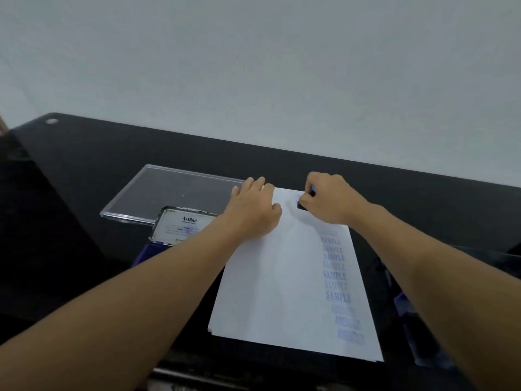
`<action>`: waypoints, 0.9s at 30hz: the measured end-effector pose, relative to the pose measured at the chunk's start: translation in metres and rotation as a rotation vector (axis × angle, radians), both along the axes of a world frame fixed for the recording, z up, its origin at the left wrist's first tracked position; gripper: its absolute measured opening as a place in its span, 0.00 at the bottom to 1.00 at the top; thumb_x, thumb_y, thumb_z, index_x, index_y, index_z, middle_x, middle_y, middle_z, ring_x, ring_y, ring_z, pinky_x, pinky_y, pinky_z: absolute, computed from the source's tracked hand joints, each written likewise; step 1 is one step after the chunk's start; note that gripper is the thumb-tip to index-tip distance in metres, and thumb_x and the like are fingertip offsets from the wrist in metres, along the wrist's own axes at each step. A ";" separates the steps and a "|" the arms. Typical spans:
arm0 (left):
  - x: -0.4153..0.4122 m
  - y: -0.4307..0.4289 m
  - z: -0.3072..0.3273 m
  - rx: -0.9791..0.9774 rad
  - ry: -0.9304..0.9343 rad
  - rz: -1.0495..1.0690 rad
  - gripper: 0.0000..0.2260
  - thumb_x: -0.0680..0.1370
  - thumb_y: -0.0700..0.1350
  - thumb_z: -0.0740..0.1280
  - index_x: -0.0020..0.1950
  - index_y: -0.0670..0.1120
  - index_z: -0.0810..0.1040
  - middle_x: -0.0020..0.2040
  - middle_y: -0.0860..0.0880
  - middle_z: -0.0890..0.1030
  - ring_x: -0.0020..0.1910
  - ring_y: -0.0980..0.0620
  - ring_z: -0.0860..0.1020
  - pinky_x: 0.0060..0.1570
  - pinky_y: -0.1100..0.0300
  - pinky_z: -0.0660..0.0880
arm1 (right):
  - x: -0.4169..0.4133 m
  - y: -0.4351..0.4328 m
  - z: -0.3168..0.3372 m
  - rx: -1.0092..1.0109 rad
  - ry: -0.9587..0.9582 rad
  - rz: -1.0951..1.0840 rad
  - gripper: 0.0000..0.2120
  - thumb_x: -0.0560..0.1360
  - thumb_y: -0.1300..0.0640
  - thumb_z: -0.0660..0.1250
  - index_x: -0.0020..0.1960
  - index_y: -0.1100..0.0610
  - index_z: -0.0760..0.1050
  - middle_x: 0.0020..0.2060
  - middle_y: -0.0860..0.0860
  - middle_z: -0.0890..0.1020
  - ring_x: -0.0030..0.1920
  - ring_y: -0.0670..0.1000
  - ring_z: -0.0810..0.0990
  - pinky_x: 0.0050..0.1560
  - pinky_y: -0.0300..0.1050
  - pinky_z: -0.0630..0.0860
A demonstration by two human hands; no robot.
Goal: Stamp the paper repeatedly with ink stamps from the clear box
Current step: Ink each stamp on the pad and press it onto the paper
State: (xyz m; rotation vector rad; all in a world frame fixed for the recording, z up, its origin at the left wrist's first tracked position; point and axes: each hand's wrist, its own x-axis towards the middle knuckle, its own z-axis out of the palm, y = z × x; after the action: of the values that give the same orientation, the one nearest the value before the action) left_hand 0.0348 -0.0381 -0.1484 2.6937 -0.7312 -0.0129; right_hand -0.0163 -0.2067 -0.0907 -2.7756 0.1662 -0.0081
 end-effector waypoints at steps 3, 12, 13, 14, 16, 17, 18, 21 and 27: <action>0.000 -0.002 -0.010 0.041 -0.020 0.000 0.16 0.80 0.49 0.54 0.63 0.42 0.69 0.70 0.44 0.68 0.70 0.44 0.62 0.70 0.42 0.57 | 0.007 -0.003 -0.004 -0.014 -0.003 0.007 0.07 0.78 0.54 0.65 0.44 0.55 0.70 0.40 0.53 0.80 0.35 0.52 0.74 0.35 0.47 0.71; 0.001 -0.002 -0.020 0.028 -0.114 0.008 0.18 0.77 0.51 0.50 0.61 0.44 0.69 0.64 0.48 0.70 0.63 0.47 0.65 0.68 0.44 0.59 | 0.017 -0.001 -0.014 -0.070 0.015 0.001 0.06 0.79 0.53 0.64 0.47 0.55 0.71 0.39 0.53 0.79 0.36 0.52 0.75 0.37 0.48 0.73; 0.001 -0.002 -0.021 0.031 -0.125 0.009 0.18 0.78 0.51 0.50 0.62 0.44 0.69 0.65 0.48 0.70 0.64 0.47 0.65 0.68 0.45 0.59 | 0.017 0.001 -0.016 -0.093 0.016 -0.007 0.06 0.79 0.53 0.63 0.48 0.56 0.71 0.39 0.53 0.78 0.35 0.52 0.75 0.36 0.48 0.72; 0.000 -0.002 -0.021 0.040 -0.137 0.009 0.17 0.79 0.50 0.51 0.63 0.44 0.69 0.67 0.47 0.70 0.65 0.47 0.65 0.69 0.44 0.58 | 0.017 0.003 -0.018 -0.104 0.011 -0.023 0.06 0.79 0.54 0.62 0.48 0.56 0.70 0.38 0.53 0.78 0.35 0.51 0.74 0.35 0.47 0.70; -0.001 -0.002 -0.022 0.057 -0.150 0.008 0.17 0.81 0.50 0.51 0.66 0.44 0.67 0.72 0.46 0.66 0.70 0.46 0.62 0.71 0.43 0.55 | 0.017 0.007 -0.022 -0.097 -0.011 -0.065 0.06 0.80 0.54 0.60 0.47 0.56 0.68 0.37 0.53 0.76 0.33 0.51 0.71 0.33 0.46 0.68; -0.002 -0.002 -0.023 0.067 -0.150 0.008 0.18 0.81 0.50 0.51 0.68 0.44 0.66 0.74 0.46 0.64 0.72 0.46 0.60 0.72 0.42 0.54 | 0.017 0.008 -0.024 -0.092 -0.025 -0.083 0.06 0.80 0.54 0.60 0.47 0.56 0.67 0.37 0.53 0.75 0.33 0.50 0.71 0.32 0.46 0.67; -0.003 -0.002 -0.022 0.076 -0.152 0.008 0.19 0.82 0.50 0.50 0.70 0.44 0.65 0.76 0.45 0.62 0.73 0.45 0.59 0.73 0.42 0.53 | 0.017 0.009 -0.026 -0.090 -0.042 -0.099 0.06 0.79 0.54 0.60 0.46 0.56 0.67 0.36 0.52 0.75 0.32 0.50 0.70 0.32 0.46 0.67; -0.005 -0.002 -0.023 0.094 -0.173 0.009 0.20 0.82 0.50 0.49 0.71 0.45 0.64 0.77 0.45 0.60 0.74 0.45 0.58 0.74 0.41 0.52 | 0.018 0.010 -0.031 -0.075 -0.088 -0.136 0.07 0.78 0.55 0.60 0.44 0.55 0.65 0.34 0.52 0.74 0.31 0.50 0.69 0.31 0.46 0.67; -0.006 -0.003 -0.023 0.109 -0.167 0.024 0.21 0.82 0.51 0.48 0.73 0.45 0.63 0.78 0.45 0.59 0.76 0.45 0.56 0.74 0.41 0.50 | 0.020 0.011 -0.032 -0.039 -0.084 -0.173 0.09 0.78 0.56 0.60 0.41 0.53 0.63 0.34 0.52 0.73 0.31 0.50 0.68 0.31 0.46 0.65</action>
State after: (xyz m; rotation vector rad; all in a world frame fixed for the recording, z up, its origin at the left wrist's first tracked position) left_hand 0.0285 -0.0412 -0.1718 2.8332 -0.7674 0.1855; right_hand 0.0036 -0.1957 -0.1227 -2.7840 0.3873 -0.1734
